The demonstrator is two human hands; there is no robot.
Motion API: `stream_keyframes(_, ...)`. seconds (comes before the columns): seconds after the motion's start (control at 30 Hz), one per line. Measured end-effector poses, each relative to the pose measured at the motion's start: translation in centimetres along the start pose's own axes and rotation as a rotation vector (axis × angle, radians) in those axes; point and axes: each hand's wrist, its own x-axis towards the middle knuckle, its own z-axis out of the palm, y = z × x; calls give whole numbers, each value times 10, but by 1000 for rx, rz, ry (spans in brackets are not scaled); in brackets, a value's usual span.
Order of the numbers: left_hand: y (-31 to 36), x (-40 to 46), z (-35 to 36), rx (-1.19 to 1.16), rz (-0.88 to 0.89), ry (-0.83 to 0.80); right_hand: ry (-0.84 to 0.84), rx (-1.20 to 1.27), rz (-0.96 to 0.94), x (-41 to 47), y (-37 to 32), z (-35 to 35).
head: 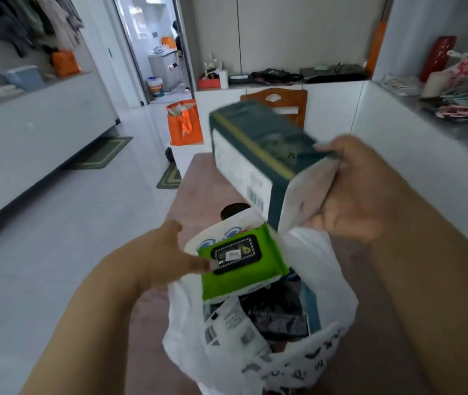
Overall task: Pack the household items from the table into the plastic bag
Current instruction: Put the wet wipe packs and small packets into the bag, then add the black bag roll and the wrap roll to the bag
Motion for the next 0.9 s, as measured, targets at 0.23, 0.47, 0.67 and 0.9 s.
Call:
stream_keyframes(0.23,-29,-24,23,-532,-44,-8,122,-538,61,-8,81,-2)
stream_keyframes(0.47,-25,-35,6,-1261,4,235,-302,-1373,47,-1,90,-29)
stream_keyframes(0.67,-8,-38,17,-1423,65,115,-269,-1304,-99,12,59,2)
stream_keyframes(0.9,-3,-22,14,-1500,48,96,64,-1065,-214,119,-2,58)
